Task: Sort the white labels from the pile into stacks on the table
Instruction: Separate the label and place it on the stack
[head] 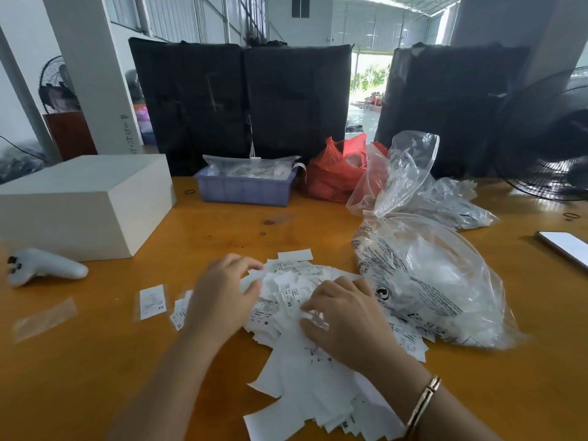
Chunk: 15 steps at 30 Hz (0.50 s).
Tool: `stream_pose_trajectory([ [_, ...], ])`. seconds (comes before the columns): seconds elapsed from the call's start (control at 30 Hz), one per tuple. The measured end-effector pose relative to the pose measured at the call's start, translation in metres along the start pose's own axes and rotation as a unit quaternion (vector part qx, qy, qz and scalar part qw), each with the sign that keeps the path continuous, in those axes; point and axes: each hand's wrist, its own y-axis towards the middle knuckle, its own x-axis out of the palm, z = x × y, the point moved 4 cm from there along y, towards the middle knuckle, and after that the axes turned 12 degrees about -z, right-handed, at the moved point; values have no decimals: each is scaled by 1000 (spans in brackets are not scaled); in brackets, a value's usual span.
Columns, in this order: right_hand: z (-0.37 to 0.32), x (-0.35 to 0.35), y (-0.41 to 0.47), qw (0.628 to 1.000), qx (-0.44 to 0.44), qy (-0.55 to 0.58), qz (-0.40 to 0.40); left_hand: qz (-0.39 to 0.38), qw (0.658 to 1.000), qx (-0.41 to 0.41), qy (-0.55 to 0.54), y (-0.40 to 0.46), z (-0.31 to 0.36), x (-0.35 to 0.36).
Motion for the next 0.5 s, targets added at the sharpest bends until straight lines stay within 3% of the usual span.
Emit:
stream_pose_trajectory([
  [0.13,1,-7,-2,997,4,13,75,-64,990,116,-43,-8,30,25],
  [0.3,11,-17,-5,952,38,250,174,-72,985,121,-101,-11,40,36],
  [0.5,31,-3,0,894,137,409,125,-94,965,89,-228,-11,46,37],
])
